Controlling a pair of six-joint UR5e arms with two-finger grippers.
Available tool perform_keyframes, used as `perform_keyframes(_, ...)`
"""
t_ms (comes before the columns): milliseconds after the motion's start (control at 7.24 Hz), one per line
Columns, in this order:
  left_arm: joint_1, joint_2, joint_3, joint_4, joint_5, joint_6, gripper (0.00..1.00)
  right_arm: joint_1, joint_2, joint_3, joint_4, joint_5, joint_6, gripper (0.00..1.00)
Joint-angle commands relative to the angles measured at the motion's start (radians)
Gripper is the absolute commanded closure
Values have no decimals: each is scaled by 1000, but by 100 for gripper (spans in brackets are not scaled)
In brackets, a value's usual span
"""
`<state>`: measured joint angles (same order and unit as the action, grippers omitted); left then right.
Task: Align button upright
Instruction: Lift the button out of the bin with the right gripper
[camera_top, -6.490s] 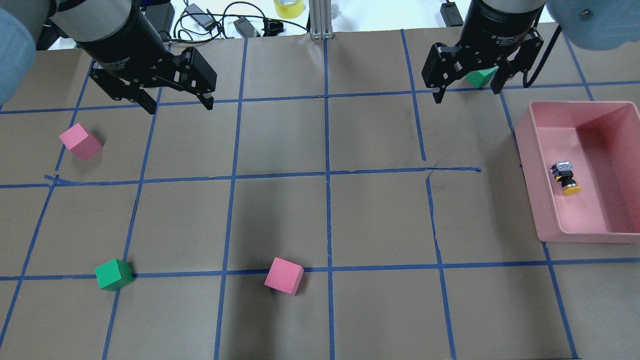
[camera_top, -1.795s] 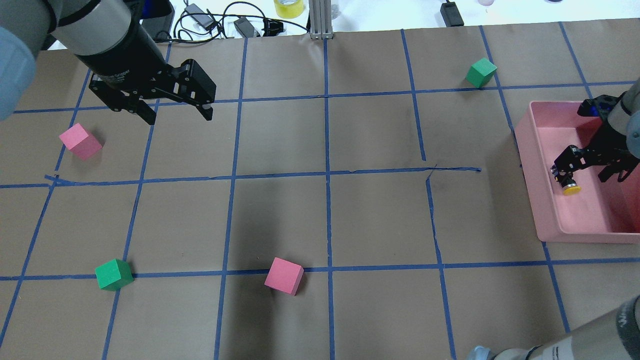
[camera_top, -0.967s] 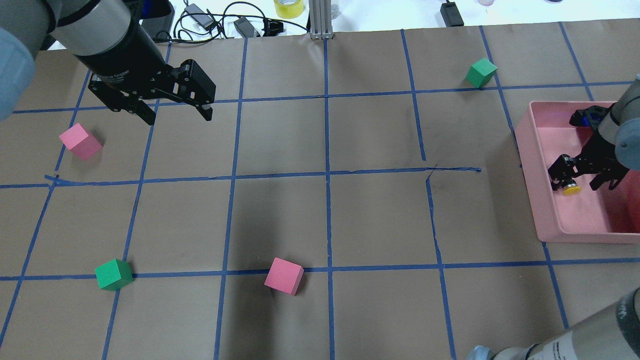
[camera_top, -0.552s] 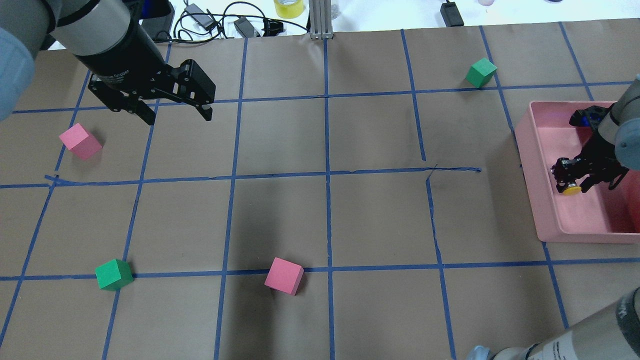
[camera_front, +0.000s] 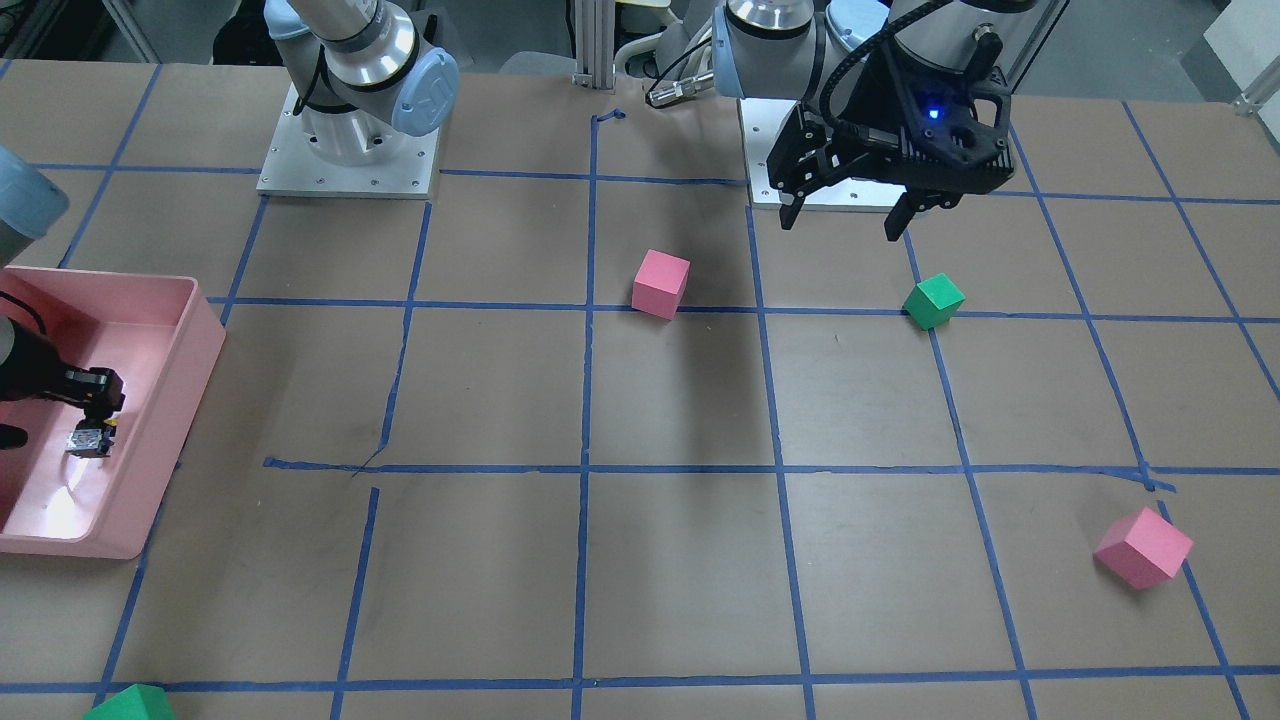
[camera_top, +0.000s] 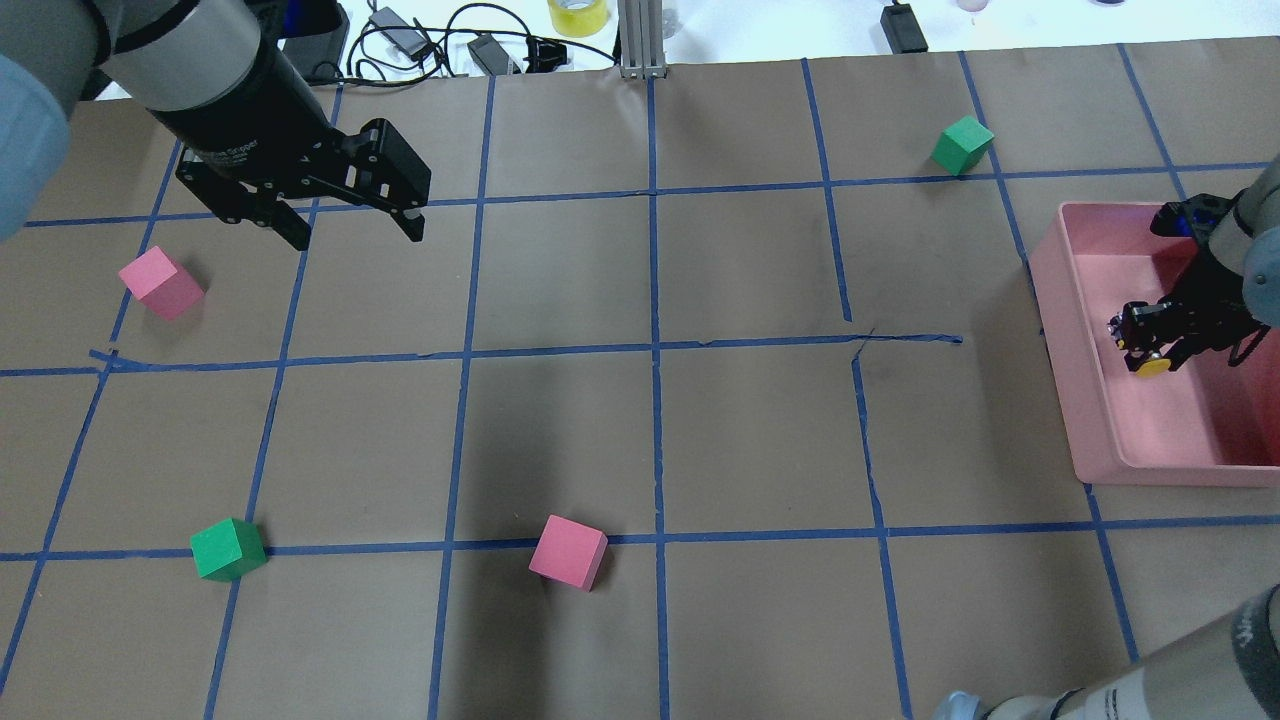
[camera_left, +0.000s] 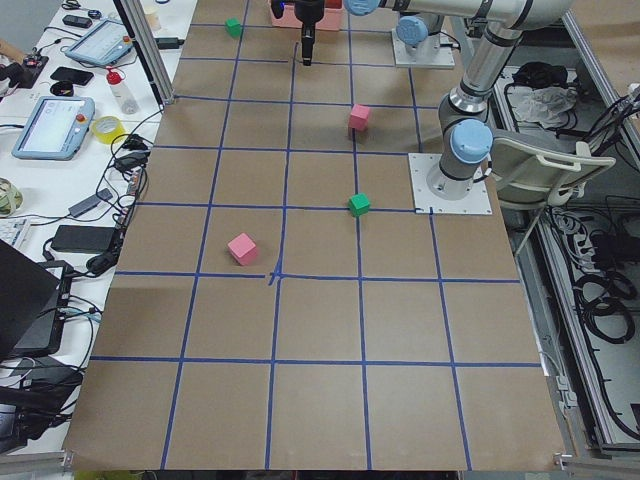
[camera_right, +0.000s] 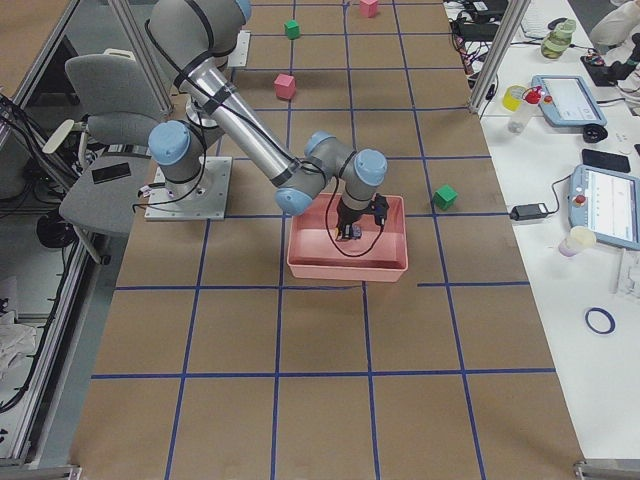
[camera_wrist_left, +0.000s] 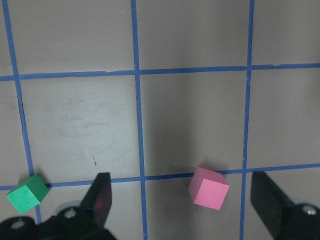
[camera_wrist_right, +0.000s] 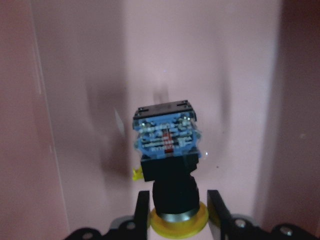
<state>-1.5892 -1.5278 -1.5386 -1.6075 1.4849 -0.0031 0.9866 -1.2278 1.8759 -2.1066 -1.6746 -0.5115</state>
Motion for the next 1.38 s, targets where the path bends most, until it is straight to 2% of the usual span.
perform_keyframes(0, 0, 0, 0, 0, 0, 0, 0, 10, -62, -24, 14, 3, 2, 100)
perform_keyframes(276, 0, 0, 0, 0, 2, 0, 0, 36, -96, -64, 66, 7, -1, 100)
perform_keyframes(690, -1, 2, 0, 0, 2, 0, 0, 209, -139, -211, 202, 3, 2, 100)
perform_keyframes(828, 0, 2, 0, 0, 2, 0, 0, 222, -139, -216, 215, 19, 2, 100)
perform_keyframes(967, 0, 2, 0, 0, 2, 0, 0, 257, -127, -213, 211, 91, 30, 100)
perform_keyframes(1243, -1, 2, 0, 0, 2, 0, 0, 358, -113, -207, 200, 104, 143, 100)
